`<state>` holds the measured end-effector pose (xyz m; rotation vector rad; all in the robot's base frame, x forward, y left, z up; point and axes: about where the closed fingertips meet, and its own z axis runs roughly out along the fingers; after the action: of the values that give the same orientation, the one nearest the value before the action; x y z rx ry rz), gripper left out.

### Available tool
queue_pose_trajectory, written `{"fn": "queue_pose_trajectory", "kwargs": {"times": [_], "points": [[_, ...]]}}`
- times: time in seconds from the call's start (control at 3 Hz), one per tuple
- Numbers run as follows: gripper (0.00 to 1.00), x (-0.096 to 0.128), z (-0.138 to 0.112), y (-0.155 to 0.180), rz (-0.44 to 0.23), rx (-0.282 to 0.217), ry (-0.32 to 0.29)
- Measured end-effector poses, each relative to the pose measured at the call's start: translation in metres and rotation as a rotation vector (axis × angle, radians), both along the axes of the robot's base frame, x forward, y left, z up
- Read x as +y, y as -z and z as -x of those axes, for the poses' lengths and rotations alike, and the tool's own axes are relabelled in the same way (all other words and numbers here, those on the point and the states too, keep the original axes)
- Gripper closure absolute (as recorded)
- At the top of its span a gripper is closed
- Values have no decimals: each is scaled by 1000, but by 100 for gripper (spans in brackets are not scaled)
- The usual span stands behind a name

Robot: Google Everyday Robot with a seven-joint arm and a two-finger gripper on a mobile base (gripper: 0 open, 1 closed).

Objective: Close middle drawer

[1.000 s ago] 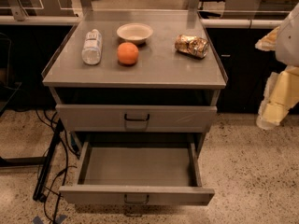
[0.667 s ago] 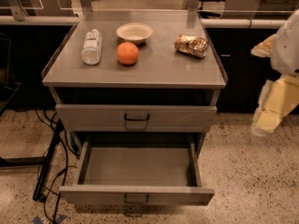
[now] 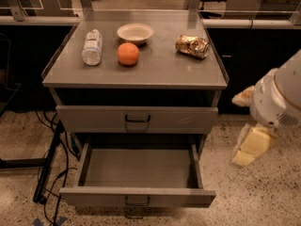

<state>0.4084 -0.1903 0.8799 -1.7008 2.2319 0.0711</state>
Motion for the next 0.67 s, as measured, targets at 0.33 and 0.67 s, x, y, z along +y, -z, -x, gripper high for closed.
{"fn": "queue_pose_trajectory", "kwargs": {"times": [0.33,0.67], "points": [[51,12,20,62,-42,30,6],[74,24,29,106,-88,40,12]]}}
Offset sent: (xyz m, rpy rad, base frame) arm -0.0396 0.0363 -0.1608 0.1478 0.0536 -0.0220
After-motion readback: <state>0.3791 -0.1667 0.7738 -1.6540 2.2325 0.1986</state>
